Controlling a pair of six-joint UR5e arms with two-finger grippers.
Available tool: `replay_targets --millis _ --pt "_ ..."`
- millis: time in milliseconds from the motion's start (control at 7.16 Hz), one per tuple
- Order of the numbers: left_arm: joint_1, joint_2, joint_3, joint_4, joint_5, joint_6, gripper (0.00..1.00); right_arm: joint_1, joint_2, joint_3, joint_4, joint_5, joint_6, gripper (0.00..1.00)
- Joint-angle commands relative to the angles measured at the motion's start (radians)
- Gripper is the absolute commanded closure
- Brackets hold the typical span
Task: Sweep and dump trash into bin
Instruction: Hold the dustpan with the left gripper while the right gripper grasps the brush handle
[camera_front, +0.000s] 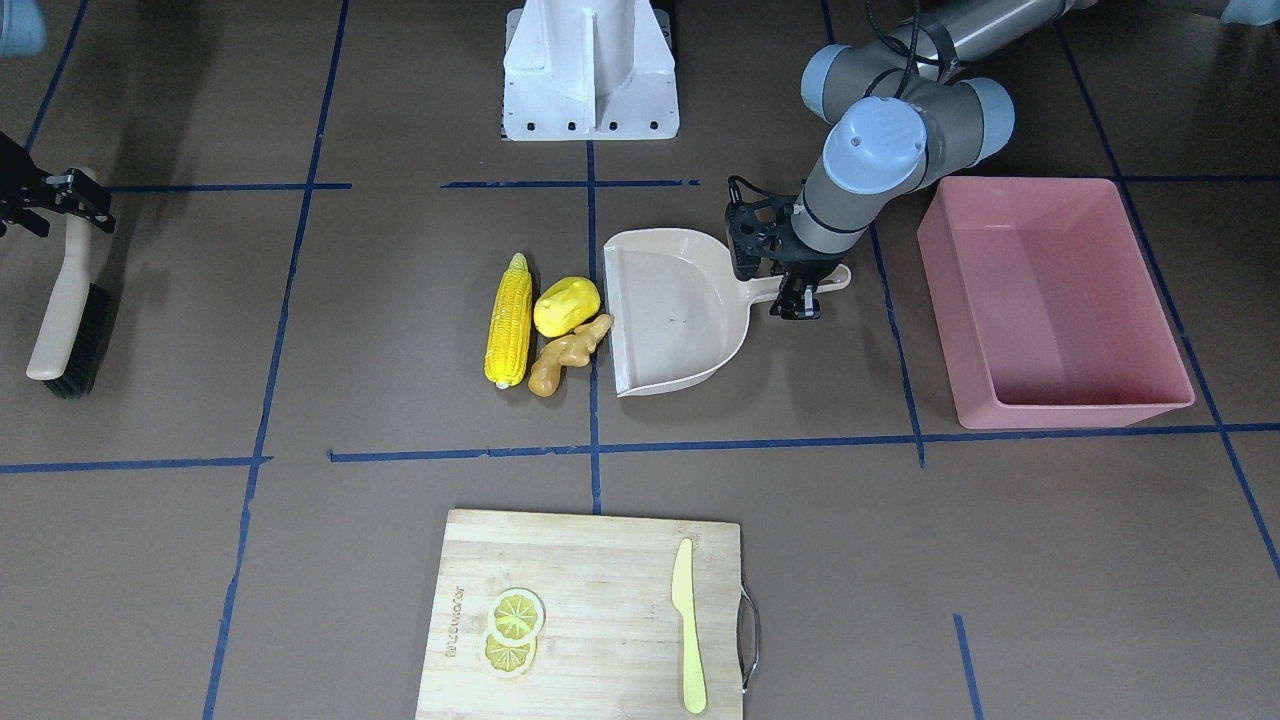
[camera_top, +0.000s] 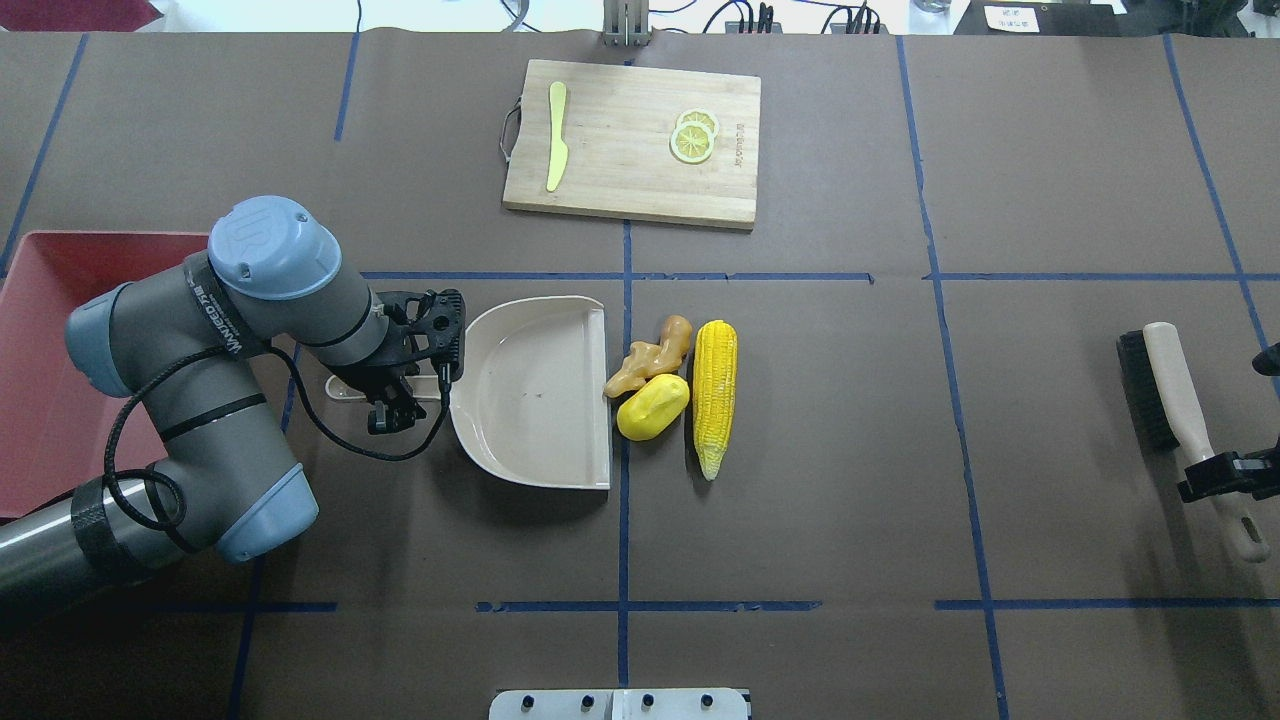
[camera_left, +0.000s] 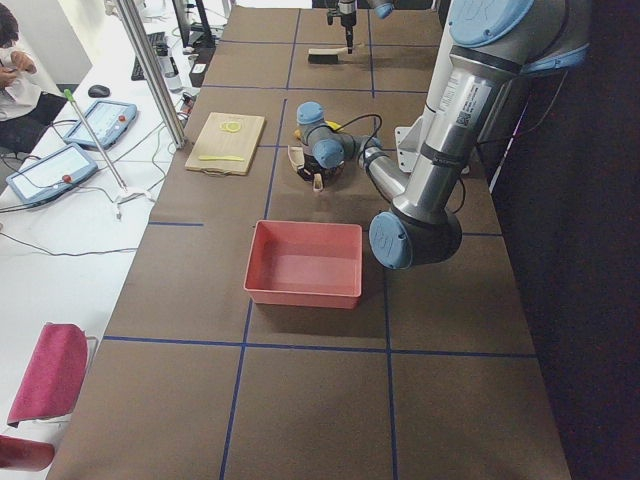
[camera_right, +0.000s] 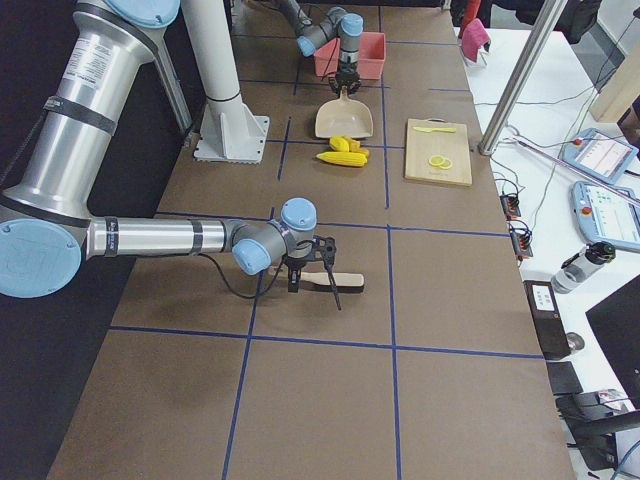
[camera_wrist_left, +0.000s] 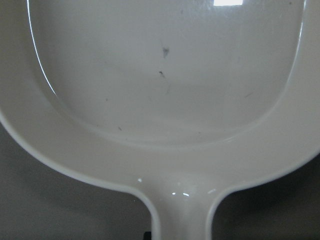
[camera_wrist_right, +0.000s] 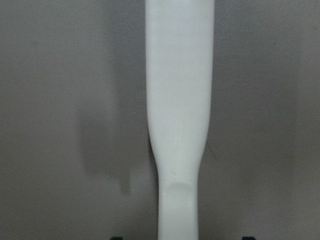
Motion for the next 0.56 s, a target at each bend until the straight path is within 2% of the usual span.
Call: replay_targets --millis 0,140,419 --pt "-0.001 -0.001 0.0 0.0 0.0 0.002 0.73 -0.033 -0.002 0.003 0.025 -0.008 0.002 1.0" --pt "-0.003 0.0 0.0 0.0 0.002 0.002 0.73 -0.063 0.013 0.023 0.024 -0.011 0.005 1.0" --pt "-0.004 -0.001 0.0 -0.002 0.002 0.003 0.73 -0.14 0.151 0.052 0.011 -0.007 0.005 1.0"
